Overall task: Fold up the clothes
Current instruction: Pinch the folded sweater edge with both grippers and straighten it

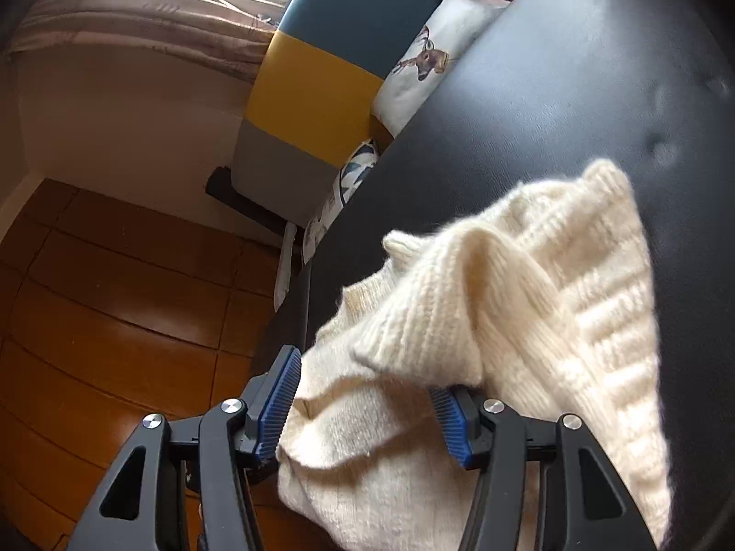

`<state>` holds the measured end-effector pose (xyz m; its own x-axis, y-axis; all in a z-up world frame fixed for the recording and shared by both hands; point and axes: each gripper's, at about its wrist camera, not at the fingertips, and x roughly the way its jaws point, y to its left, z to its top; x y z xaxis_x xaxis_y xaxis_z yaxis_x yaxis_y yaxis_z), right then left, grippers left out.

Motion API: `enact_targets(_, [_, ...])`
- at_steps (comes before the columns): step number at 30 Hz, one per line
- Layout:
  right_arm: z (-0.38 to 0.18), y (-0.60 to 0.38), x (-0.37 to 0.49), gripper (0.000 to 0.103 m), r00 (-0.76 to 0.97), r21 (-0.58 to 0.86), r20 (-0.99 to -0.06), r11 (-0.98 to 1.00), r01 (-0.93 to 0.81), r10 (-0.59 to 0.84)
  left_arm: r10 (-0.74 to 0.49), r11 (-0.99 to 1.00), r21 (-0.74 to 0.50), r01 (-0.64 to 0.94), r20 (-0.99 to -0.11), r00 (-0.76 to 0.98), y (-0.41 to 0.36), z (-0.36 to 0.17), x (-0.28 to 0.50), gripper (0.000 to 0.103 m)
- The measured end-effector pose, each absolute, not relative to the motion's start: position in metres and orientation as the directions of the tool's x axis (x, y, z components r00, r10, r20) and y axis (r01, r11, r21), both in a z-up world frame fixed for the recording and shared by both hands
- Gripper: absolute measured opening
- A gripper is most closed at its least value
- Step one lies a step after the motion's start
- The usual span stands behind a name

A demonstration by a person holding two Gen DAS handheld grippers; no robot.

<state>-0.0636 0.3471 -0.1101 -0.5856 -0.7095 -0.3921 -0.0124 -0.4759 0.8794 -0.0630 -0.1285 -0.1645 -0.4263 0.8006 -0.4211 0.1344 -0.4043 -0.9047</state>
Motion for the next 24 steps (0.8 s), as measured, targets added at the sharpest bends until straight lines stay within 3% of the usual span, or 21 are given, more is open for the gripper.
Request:
enact_targets(1, [-0.108, 0.350, -0.070, 0.057, -0.608, 0.899, -0.348, -0.437, -0.002, -0.714, 0.822, -0.318, -0.939, 0.135, -0.344, -0.455, -0.133, -0.164, -0.069, 0.054])
enact_targets(3, [-0.107, 0.351, -0.083, 0.057, -0.656, 0.925, -0.292, -0.381, -0.008, -0.696, 0.838, -0.143, -0.981, 0.129, -0.189, -0.511, -0.143, -0.163, -0.080, 0.053])
enact_targets(8, [-0.107, 0.359, -0.091, 0.059, -0.721, 0.931, -0.299, -0.357, -0.076, -0.626, 0.682, -0.074, -0.961, 0.266, -0.243, -0.690, -0.198, -0.183, -0.090, 0.055])
enact_targets(11, [-0.103, 0.367, -0.075, 0.059, -0.704, 0.905, -0.338, -0.421, -0.061, -0.625, 0.679, -0.091, -0.955, 0.282, -0.267, -0.684, -0.216, -0.187, -0.080, 0.060])
enact_targets(13, [-0.097, 0.367, -0.067, 0.059, -0.686, 0.878, -0.374, -0.477, -0.044, -0.625, 0.670, -0.184, -0.936, 0.300, -0.343, -0.659, -0.221, -0.182, -0.072, 0.065])
enact_targets(18, [-0.093, 0.357, -0.046, 0.059, -0.622, 0.801, -0.477, -0.598, -0.016, -0.622, 0.622, -0.460, -0.860, 0.220, -0.489, -0.611, -0.207, -0.159, -0.063, 0.067])
enact_targets(24, [-0.098, 0.343, -0.042, 0.059, -0.585, 0.562, -0.702, -0.820, -0.106, -0.406, 0.481, -0.825, -0.564, -0.027, -0.677, -0.557, -0.141, -0.122, -0.078, 0.069])
